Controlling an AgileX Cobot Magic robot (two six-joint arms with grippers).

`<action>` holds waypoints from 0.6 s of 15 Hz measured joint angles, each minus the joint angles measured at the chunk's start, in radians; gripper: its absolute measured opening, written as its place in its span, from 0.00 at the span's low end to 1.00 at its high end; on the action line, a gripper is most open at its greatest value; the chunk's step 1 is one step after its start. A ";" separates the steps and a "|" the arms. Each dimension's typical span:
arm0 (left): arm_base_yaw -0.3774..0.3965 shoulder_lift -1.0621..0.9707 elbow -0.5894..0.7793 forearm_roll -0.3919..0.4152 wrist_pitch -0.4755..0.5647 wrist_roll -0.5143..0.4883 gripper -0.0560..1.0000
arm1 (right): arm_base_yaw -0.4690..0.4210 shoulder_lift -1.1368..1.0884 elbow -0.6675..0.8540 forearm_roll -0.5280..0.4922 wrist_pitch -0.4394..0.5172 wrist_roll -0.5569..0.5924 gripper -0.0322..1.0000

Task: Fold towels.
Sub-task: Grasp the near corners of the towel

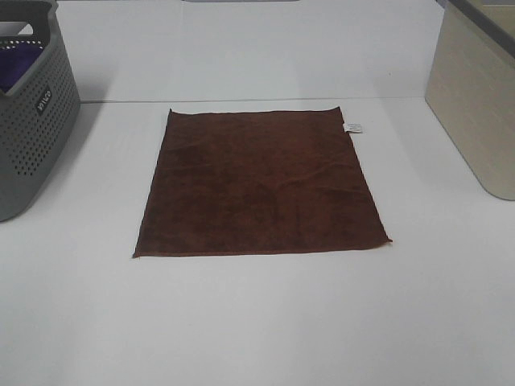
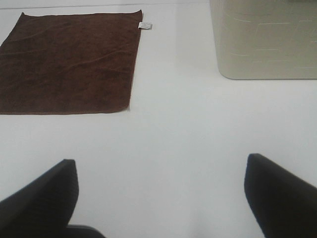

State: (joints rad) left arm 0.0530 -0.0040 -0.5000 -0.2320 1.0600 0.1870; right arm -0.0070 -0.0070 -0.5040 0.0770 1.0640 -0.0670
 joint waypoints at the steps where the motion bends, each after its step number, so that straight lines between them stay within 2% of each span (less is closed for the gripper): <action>1: 0.000 0.000 0.000 0.000 0.000 0.000 0.85 | 0.000 0.000 0.000 0.000 0.000 0.000 0.86; 9: 0.000 0.000 0.000 -0.008 -0.003 -0.007 0.85 | 0.000 0.005 -0.001 0.009 -0.005 0.000 0.85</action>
State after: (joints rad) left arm 0.0530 -0.0040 -0.5000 -0.2400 1.0570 0.1800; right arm -0.0070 -0.0020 -0.5050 0.0860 1.0590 -0.0670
